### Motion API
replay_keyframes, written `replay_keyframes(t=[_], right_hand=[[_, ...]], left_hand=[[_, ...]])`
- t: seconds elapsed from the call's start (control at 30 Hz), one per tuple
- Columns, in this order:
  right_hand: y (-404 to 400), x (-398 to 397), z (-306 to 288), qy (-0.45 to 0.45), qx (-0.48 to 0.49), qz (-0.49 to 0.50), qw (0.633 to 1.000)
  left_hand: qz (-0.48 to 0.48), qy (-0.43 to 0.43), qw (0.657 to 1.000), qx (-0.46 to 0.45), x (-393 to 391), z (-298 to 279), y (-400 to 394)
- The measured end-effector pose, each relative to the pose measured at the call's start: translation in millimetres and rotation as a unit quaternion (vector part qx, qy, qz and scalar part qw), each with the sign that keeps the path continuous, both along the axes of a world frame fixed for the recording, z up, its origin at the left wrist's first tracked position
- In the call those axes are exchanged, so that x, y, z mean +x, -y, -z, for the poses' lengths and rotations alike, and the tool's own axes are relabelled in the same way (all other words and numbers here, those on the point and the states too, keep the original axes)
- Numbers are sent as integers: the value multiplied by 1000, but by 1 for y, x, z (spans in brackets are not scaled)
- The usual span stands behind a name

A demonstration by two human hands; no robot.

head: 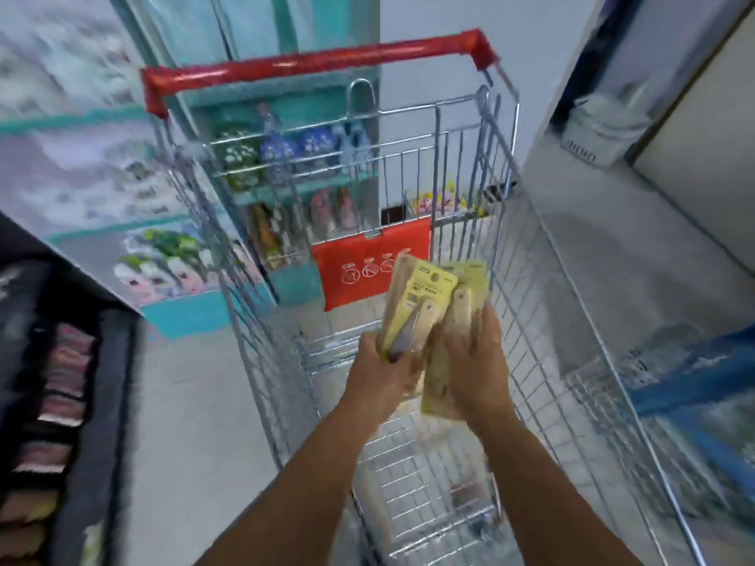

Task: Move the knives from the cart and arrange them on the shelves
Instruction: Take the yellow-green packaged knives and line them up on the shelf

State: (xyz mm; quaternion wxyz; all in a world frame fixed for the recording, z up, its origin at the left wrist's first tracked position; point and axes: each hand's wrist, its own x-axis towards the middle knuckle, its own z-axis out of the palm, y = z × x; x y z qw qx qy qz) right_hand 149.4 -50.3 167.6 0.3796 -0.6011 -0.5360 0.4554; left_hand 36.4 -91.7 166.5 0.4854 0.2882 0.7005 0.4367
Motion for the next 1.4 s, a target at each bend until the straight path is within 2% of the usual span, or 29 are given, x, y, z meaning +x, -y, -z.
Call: replay_keyframes(t=[0.17,0.33,0.53,0.63,0.8,0.97,1.1,1.27,1.4], right_hand=[[31,-29,-91,-35,77,-109,990],[61,-83,-150,-98,85,-177,976],[109,-219,-206,-147,121,-234,953],[137,-293,-222,-132,151,-269,942],[188,-411,-255,-114,245,-323,907],[228,-501,-285,-110,234,-383,887],[248,-576,-305,-98,263,-436,855],[263,-678,-323,-96,267,-503,817],[272,-760,-328,-80,247,-577,774]], left_hand=[[-76,-7,993,89,-25,-75,48],[-161,-49,974,152,-81,-137,91],[-200,-118,951,203,-206,-192,159],[-231,-149,935,226,-272,-213,195],[-283,-204,910,225,-372,-246,255],[-355,-232,875,231,-444,-275,305],[-401,-272,846,224,-497,-297,333],[-462,-324,813,147,-569,-320,355],[-520,-317,790,69,-624,-325,363]])
